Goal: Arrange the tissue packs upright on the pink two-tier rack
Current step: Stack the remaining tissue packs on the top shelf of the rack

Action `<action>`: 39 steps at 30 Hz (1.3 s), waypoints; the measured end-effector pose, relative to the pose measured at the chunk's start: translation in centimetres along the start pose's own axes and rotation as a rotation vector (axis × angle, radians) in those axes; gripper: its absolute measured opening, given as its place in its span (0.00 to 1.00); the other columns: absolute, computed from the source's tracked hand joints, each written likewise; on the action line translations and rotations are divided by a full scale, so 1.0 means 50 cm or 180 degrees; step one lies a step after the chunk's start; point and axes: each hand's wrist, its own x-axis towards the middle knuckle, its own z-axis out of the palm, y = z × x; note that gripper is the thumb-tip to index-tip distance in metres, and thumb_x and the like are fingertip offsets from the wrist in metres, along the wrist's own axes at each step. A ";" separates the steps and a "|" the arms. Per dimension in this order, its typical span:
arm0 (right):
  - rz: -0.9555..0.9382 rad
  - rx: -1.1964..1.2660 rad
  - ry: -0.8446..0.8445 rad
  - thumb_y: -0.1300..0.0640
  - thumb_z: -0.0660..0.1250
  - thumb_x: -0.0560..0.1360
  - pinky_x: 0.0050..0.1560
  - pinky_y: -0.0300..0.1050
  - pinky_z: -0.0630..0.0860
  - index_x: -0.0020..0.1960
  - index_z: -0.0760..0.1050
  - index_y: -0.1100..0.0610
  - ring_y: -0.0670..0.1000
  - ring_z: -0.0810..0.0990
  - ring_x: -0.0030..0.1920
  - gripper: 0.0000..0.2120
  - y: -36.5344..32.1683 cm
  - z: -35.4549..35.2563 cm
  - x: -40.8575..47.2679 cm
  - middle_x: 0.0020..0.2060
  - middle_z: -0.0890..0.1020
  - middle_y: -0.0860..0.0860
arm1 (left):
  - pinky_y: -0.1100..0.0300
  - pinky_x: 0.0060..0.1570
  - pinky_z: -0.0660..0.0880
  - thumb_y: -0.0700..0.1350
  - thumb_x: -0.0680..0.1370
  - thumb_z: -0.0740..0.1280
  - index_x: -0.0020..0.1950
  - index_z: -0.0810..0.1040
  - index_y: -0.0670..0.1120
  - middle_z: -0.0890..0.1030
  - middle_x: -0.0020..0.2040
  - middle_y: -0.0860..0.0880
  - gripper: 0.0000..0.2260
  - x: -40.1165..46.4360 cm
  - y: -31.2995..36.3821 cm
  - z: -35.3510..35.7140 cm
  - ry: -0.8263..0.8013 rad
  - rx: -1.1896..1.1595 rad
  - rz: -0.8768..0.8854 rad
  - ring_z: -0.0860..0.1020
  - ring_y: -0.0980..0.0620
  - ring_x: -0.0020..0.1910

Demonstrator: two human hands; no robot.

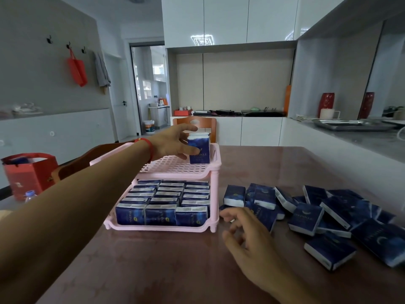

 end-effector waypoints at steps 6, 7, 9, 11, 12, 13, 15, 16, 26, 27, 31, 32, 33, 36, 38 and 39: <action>0.0003 0.0018 -0.0050 0.56 0.66 0.79 0.46 0.32 0.71 0.60 0.71 0.40 0.42 0.77 0.51 0.15 -0.004 -0.004 -0.003 0.53 0.72 0.33 | 0.60 0.44 0.83 0.40 0.73 0.76 0.74 0.67 0.54 0.73 0.67 0.44 0.33 0.001 0.005 0.005 0.0052 0.0053 0.0036 0.79 0.46 0.57; 0.0019 0.0019 -0.0040 0.56 0.66 0.79 0.45 0.32 0.72 0.60 0.72 0.40 0.42 0.77 0.51 0.15 -0.004 -0.004 -0.002 0.52 0.73 0.34 | 0.59 0.45 0.83 0.40 0.73 0.77 0.74 0.66 0.54 0.72 0.67 0.44 0.33 0.000 0.006 0.004 0.0053 0.0059 0.0040 0.79 0.46 0.57; 0.0038 0.0025 0.0000 0.57 0.66 0.78 0.45 0.33 0.72 0.60 0.72 0.41 0.43 0.77 0.51 0.15 -0.001 -0.004 0.000 0.52 0.74 0.36 | 0.57 0.47 0.83 0.41 0.73 0.77 0.75 0.66 0.54 0.72 0.68 0.44 0.34 -0.002 0.007 0.002 0.0037 0.0066 0.0031 0.79 0.45 0.58; -0.0003 0.0002 0.0039 0.57 0.66 0.78 0.46 0.33 0.73 0.60 0.73 0.41 0.44 0.77 0.52 0.15 0.002 -0.005 0.001 0.54 0.75 0.37 | 0.58 0.47 0.83 0.42 0.74 0.76 0.75 0.65 0.54 0.72 0.68 0.45 0.34 -0.008 0.010 0.000 0.0038 0.0143 0.0035 0.78 0.45 0.60; -0.0020 -0.0014 0.0053 0.57 0.66 0.78 0.46 0.33 0.73 0.60 0.73 0.41 0.44 0.77 0.52 0.14 0.004 -0.005 0.001 0.55 0.75 0.37 | 0.59 0.47 0.83 0.43 0.74 0.76 0.76 0.65 0.54 0.72 0.68 0.45 0.34 -0.012 0.012 -0.001 0.0040 0.0204 0.0052 0.77 0.45 0.61; -0.0014 -0.0029 0.0080 0.57 0.67 0.78 0.46 0.33 0.73 0.59 0.73 0.42 0.44 0.77 0.53 0.14 0.006 -0.006 0.002 0.55 0.75 0.37 | 0.61 0.46 0.81 0.43 0.74 0.76 0.76 0.64 0.54 0.72 0.69 0.45 0.34 -0.018 0.015 -0.001 0.0060 0.0269 0.0080 0.76 0.45 0.63; 0.0012 -0.0174 0.0272 0.59 0.67 0.77 0.48 0.33 0.73 0.58 0.74 0.44 0.42 0.77 0.52 0.14 0.011 -0.011 0.006 0.53 0.75 0.36 | 0.63 0.47 0.77 0.45 0.74 0.76 0.76 0.64 0.54 0.73 0.68 0.48 0.34 -0.037 0.026 -0.002 0.0244 0.0434 0.0192 0.75 0.46 0.65; 0.0031 -0.0359 0.0451 0.60 0.68 0.76 0.50 0.34 0.74 0.58 0.74 0.45 0.41 0.76 0.52 0.15 0.017 -0.015 0.010 0.52 0.75 0.36 | 0.62 0.50 0.76 0.46 0.75 0.75 0.76 0.65 0.53 0.73 0.67 0.49 0.33 -0.050 0.033 0.000 0.0463 0.0567 0.0301 0.74 0.47 0.66; 0.1033 -0.2717 -0.0029 0.37 0.60 0.77 0.68 0.56 0.63 0.73 0.64 0.44 0.54 0.63 0.71 0.27 0.071 -0.070 0.022 0.69 0.68 0.48 | 0.60 0.50 0.72 0.38 0.72 0.65 0.50 0.78 0.45 0.78 0.49 0.48 0.08 -0.306 0.052 0.244 0.1560 0.1303 0.2263 0.74 0.50 0.49; 0.1036 -0.2739 -0.0078 0.37 0.61 0.77 0.67 0.56 0.63 0.72 0.66 0.44 0.54 0.64 0.70 0.26 0.069 -0.067 0.023 0.68 0.68 0.48 | 0.59 0.52 0.72 0.38 0.71 0.65 0.51 0.78 0.45 0.78 0.50 0.49 0.10 -0.314 0.039 0.278 0.1188 0.1305 0.2234 0.74 0.50 0.50; 0.1217 -0.2370 -0.0104 0.40 0.68 0.74 0.65 0.54 0.66 0.66 0.70 0.44 0.54 0.70 0.64 0.23 0.065 -0.066 0.023 0.61 0.71 0.49 | 0.65 0.49 0.70 0.41 0.72 0.65 0.52 0.76 0.48 0.75 0.48 0.53 0.10 -0.313 -0.021 0.375 0.0641 0.0976 0.1786 0.73 0.60 0.48; 0.1228 -0.2023 -0.0027 0.41 0.70 0.72 0.64 0.54 0.69 0.64 0.70 0.45 0.54 0.72 0.63 0.23 0.064 -0.068 0.020 0.60 0.71 0.49 | 0.66 0.46 0.68 0.43 0.74 0.67 0.51 0.75 0.49 0.74 0.46 0.55 0.06 -0.312 -0.029 0.385 0.0687 0.0788 0.1562 0.73 0.62 0.45; 0.1160 -0.1613 0.0104 0.43 0.72 0.70 0.62 0.52 0.72 0.62 0.72 0.46 0.53 0.74 0.61 0.23 0.063 -0.069 0.016 0.58 0.72 0.49 | 0.66 0.43 0.69 0.46 0.76 0.69 0.50 0.74 0.50 0.75 0.45 0.56 0.05 -0.311 -0.037 0.392 0.0760 0.0617 0.1308 0.74 0.61 0.43; 0.0442 -0.0803 0.0571 0.46 0.74 0.68 0.56 0.43 0.76 0.56 0.73 0.48 0.46 0.75 0.54 0.20 0.044 -0.078 0.008 0.53 0.74 0.48 | 0.58 0.42 0.79 0.53 0.76 0.72 0.54 0.75 0.50 0.83 0.42 0.49 0.12 -0.309 -0.034 0.392 0.0771 -0.0417 0.0339 0.81 0.56 0.38; 0.0022 -0.0656 0.0413 0.42 0.74 0.68 0.51 0.35 0.74 0.54 0.72 0.47 0.40 0.74 0.50 0.20 0.015 -0.082 0.002 0.51 0.74 0.44 | 0.49 0.44 0.83 0.54 0.75 0.71 0.58 0.76 0.43 0.85 0.43 0.43 0.19 -0.312 -0.027 0.384 0.0508 -0.1669 -0.0190 0.84 0.47 0.39; -0.0053 -0.0646 0.0165 0.39 0.73 0.68 0.48 0.35 0.74 0.54 0.71 0.45 0.39 0.74 0.49 0.21 0.002 -0.080 -0.001 0.50 0.74 0.41 | 0.50 0.44 0.84 0.52 0.75 0.70 0.60 0.76 0.41 0.86 0.44 0.40 0.19 -0.314 -0.027 0.381 0.0373 -0.2177 -0.0383 0.84 0.44 0.41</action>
